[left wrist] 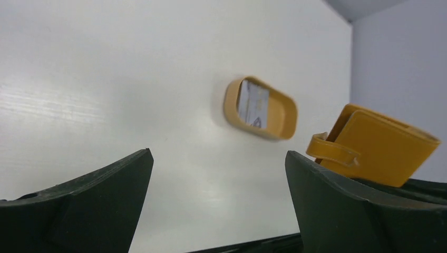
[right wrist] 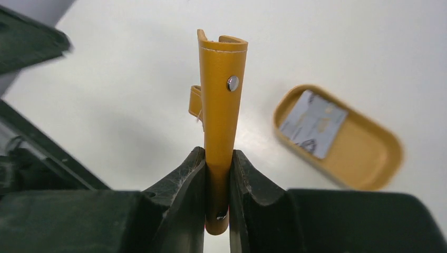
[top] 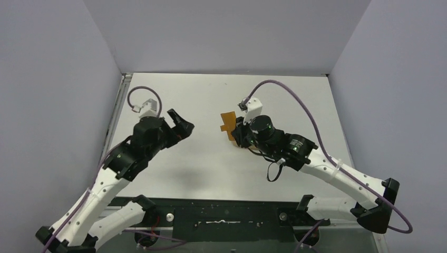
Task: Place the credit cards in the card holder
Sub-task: Pick up the card holder from the center of the board.
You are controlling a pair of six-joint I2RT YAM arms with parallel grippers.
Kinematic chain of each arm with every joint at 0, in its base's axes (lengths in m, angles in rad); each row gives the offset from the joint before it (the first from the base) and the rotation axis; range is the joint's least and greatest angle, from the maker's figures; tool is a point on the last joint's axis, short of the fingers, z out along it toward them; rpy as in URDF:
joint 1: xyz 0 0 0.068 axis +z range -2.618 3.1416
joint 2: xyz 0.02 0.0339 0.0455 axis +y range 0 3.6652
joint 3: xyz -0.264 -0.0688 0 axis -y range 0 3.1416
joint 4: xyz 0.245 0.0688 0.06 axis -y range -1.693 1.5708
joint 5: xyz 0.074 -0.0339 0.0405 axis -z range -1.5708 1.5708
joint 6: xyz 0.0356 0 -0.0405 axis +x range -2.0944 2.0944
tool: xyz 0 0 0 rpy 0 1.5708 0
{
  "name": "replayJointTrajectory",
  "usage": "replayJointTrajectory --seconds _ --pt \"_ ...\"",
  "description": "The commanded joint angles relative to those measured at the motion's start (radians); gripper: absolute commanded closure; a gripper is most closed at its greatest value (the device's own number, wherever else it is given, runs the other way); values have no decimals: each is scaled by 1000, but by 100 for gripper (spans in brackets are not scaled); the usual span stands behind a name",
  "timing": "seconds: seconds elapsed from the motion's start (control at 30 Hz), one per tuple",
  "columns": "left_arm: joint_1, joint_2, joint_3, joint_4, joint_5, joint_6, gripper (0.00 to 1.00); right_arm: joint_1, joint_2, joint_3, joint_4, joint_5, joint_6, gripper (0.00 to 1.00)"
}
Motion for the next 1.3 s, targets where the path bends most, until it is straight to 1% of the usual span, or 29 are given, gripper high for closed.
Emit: replayJointTrajectory --seconds 0.0,0.07,0.13,0.2,0.27,0.33,0.4,0.53,0.6,0.7,0.87,1.03,1.17,1.27 --pt "21 -127 62 -39 -163 51 3 200 13 104 -138 570 -507 100" --pt "29 -158 78 37 -110 89 3 279 15 79 25 771 -741 100" --pt "31 -168 99 89 -42 95 3 317 21 20 231 885 -972 100" --pt "31 -176 100 161 42 98 3 334 39 -16 400 941 -1175 100" --pt "31 -182 89 228 99 100 3 360 56 -73 633 986 -1422 100" --pt "31 -190 74 298 138 98 3 388 83 -132 840 1003 -1650 100" --pt "31 -192 55 369 173 72 3 413 107 -188 1025 1001 -1835 100" --pt "30 -177 -1 547 266 -6 3 471 127 -240 1157 985 -1972 100" --pt "29 -157 5 583 298 -32 3 495 136 -263 1232 975 -2038 100" --pt "25 -127 25 591 344 -49 3 513 148 -273 1313 967 -2108 100" --pt "2 -107 41 601 381 -57 3 532 176 -290 1445 952 -2213 100" --pt "-32 -88 54 604 406 -63 3 547 232 -285 1625 923 -2342 100" --pt "-63 -77 68 611 409 -65 3 549 265 -261 1677 914 -2380 100" --pt "-113 -59 86 598 396 -36 3 551 276 -247 1704 914 -2396 100"
